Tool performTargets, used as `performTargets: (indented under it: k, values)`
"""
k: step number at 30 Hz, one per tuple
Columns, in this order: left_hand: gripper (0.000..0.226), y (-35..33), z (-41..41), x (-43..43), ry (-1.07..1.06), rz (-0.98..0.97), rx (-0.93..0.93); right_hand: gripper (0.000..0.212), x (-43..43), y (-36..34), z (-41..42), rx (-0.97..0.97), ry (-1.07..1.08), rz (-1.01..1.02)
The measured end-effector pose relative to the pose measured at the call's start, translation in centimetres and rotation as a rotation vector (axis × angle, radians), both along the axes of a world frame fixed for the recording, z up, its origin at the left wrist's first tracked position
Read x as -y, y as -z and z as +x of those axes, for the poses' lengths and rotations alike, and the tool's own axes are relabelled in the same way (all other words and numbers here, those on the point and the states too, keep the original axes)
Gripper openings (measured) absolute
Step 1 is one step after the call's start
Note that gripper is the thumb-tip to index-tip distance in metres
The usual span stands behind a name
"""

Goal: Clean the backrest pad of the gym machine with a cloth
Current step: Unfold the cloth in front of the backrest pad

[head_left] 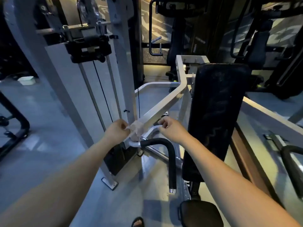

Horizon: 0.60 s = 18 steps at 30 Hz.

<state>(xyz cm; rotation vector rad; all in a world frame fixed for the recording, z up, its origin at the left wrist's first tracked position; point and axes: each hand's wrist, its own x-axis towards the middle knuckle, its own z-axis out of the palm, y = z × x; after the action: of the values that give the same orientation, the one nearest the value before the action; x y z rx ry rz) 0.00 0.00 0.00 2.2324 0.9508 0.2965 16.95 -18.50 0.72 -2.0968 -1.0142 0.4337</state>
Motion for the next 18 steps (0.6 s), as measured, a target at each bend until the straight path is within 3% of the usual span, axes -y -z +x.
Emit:
performTargets:
  k: [6,12,18]
  values:
    - [0.009,3.9,3.2,-4.1,-0.056,0.023,-0.092,0.016,-7.9,4.5,1.3,0.042,-0.061,-0.12]
    - [0.019,7.2,6.9,-6.9,-0.165,-0.1,-0.036,0.034,-14.6,8.4,3.8,0.06,-0.139,-0.243]
    - [0.024,9.3,8.0,-8.3,-0.116,-0.075,-0.043,0.022,-16.3,9.8,5.9,0.109,-0.195,-0.28]
